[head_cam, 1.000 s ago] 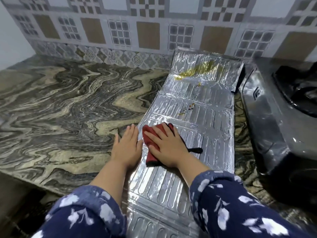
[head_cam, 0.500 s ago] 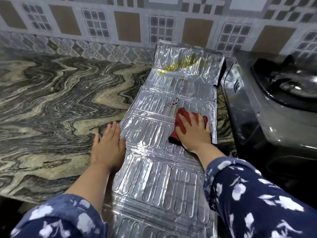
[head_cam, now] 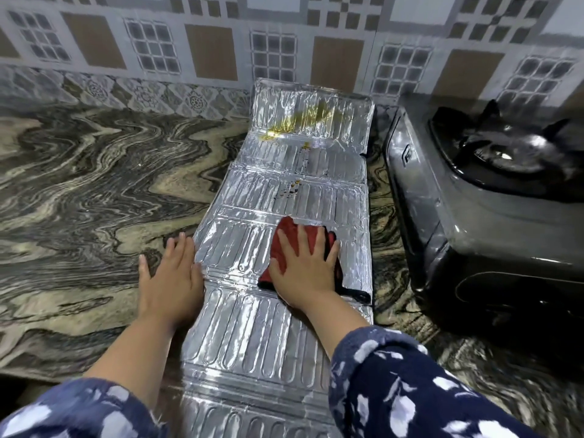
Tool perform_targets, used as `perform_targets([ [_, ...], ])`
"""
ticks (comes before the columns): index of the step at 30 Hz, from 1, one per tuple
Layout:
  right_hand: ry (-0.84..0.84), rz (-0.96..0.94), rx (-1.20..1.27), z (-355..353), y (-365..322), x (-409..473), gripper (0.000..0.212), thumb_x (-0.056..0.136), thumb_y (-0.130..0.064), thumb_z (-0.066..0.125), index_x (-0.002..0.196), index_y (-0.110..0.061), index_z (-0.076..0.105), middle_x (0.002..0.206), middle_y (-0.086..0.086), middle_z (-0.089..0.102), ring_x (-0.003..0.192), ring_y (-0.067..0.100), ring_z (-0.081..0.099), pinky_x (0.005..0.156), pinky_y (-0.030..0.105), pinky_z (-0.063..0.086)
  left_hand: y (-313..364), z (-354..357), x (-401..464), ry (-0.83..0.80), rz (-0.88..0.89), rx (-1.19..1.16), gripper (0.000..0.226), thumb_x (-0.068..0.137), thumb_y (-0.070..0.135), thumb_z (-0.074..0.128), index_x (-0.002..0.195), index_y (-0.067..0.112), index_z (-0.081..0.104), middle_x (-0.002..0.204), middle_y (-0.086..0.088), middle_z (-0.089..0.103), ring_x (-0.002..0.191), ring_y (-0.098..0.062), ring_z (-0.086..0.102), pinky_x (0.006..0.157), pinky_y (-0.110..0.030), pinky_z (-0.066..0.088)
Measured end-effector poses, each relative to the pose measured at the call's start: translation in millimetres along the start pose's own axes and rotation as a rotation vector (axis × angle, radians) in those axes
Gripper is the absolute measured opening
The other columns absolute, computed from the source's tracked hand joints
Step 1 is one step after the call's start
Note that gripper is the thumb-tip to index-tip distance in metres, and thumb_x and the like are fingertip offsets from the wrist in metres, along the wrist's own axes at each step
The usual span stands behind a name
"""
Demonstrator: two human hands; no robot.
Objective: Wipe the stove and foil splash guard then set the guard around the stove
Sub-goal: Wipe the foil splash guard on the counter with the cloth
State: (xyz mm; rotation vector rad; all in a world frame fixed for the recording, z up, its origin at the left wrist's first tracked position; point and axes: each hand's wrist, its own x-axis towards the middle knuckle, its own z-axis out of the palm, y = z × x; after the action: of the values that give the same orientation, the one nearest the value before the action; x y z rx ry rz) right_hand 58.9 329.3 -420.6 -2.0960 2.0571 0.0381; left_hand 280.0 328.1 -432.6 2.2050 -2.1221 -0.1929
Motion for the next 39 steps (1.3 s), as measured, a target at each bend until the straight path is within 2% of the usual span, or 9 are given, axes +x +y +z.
perform_targets([
  [4,0.061,-0.123,-0.059,-4.5,15.3,2.6,0.071,0.091,-0.064,0.012,0.152,-0.032,-0.003,0.161,0.009,-0.010,0.142,0.034,-0.029,0.111,0.057,-0.020,7.6,-8.5,13.4,-0.018,-0.003,0.009,0.059,0.098,0.032,0.021,0.152,0.017,0.002,0.160,0.004,-0.007,0.147,-0.009,-0.003,0.118,-0.049,-0.008],
  [6,0.060,-0.173,-0.042,-4.0,19.2,2.5,0.074,0.090,-0.067,0.013,0.152,-0.030,-0.006,0.159,0.005,-0.021,0.141,0.030,-0.033,0.113,0.056,-0.018,18.6,-12.4,31.3,-0.004,0.046,-0.002,0.062,0.098,0.035,0.023,0.152,0.016,0.001,0.160,0.001,-0.007,0.148,-0.011,-0.003,0.118,-0.048,-0.006],
  [8,0.045,-0.219,-0.027,-2.7,21.3,2.7,0.073,0.089,-0.069,0.013,0.150,-0.035,-0.009,0.156,-0.006,-0.028,0.142,0.031,-0.030,0.113,0.057,-0.017,31.1,-13.9,55.0,0.005,0.105,-0.004,0.064,0.098,0.041,0.023,0.152,0.014,0.001,0.160,0.000,-0.007,0.148,-0.012,-0.004,0.118,-0.047,-0.006],
  [11,0.026,-0.235,-0.029,-4.2,29.1,12.2,0.067,0.088,-0.071,0.011,0.146,-0.047,-0.011,0.156,-0.013,-0.025,0.145,0.027,-0.023,0.113,0.057,-0.017,41.0,-10.9,83.8,-0.059,0.118,0.026,0.066,0.098,0.047,0.017,0.152,0.013,-0.001,0.160,-0.002,-0.010,0.147,-0.012,-0.008,0.117,-0.047,-0.006],
  [20,0.081,0.196,0.031,-25.9,83.2,117.5,0.086,0.085,-0.076,0.015,0.151,-0.027,-0.011,0.160,-0.004,-0.017,0.147,0.032,-0.012,0.115,0.056,-0.013,36.7,2.6,91.3,0.006,0.137,0.005,0.068,0.096,0.051,0.014,0.152,0.014,-0.002,0.160,0.002,-0.009,0.147,-0.010,-0.007,0.119,-0.043,-0.003],
  [24,0.080,0.287,0.039,-35.9,89.0,162.6,0.085,0.088,-0.071,0.017,0.153,-0.021,-0.003,0.162,-0.002,-0.011,0.147,0.032,-0.011,0.114,0.058,-0.013,37.4,5.3,94.1,0.025,0.140,0.004,0.071,0.093,0.053,0.006,0.152,0.014,-0.002,0.160,0.001,-0.009,0.147,-0.010,-0.008,0.119,-0.042,-0.003],
  [27,0.063,0.220,0.052,-38.3,65.2,185.7,0.079,0.092,-0.065,0.019,0.153,-0.020,-0.003,0.162,-0.003,-0.010,0.148,0.029,-0.010,0.115,0.057,-0.011,38.4,6.7,97.4,0.022,0.139,0.006,0.075,0.090,0.054,0.004,0.152,0.014,-0.002,0.161,0.001,-0.009,0.147,-0.011,-0.008,0.119,-0.041,-0.004],
  [33,0.021,-0.122,0.038,-29.2,-16.7,182.2,0.067,0.096,-0.051,0.020,0.153,-0.023,-0.003,0.161,-0.005,-0.011,0.148,0.022,-0.012,0.117,0.052,-0.011,37.5,5.8,96.1,0.021,0.148,0.003,0.068,0.096,0.050,0.013,0.152,0.015,-0.004,0.160,0.000,-0.011,0.147,-0.011,-0.010,0.120,-0.040,-0.006],
  [39,-0.006,-0.297,0.009,-14.9,-23.0,129.8,0.061,0.098,-0.048,0.021,0.152,-0.030,0.000,0.161,-0.012,-0.009,0.148,0.014,-0.010,0.118,0.050,-0.010,33.4,2.1,87.6,0.006,0.151,0.013,0.070,0.095,0.055,0.011,0.152,0.016,-0.003,0.160,0.003,-0.012,0.147,-0.009,-0.012,0.119,-0.043,-0.009],
])
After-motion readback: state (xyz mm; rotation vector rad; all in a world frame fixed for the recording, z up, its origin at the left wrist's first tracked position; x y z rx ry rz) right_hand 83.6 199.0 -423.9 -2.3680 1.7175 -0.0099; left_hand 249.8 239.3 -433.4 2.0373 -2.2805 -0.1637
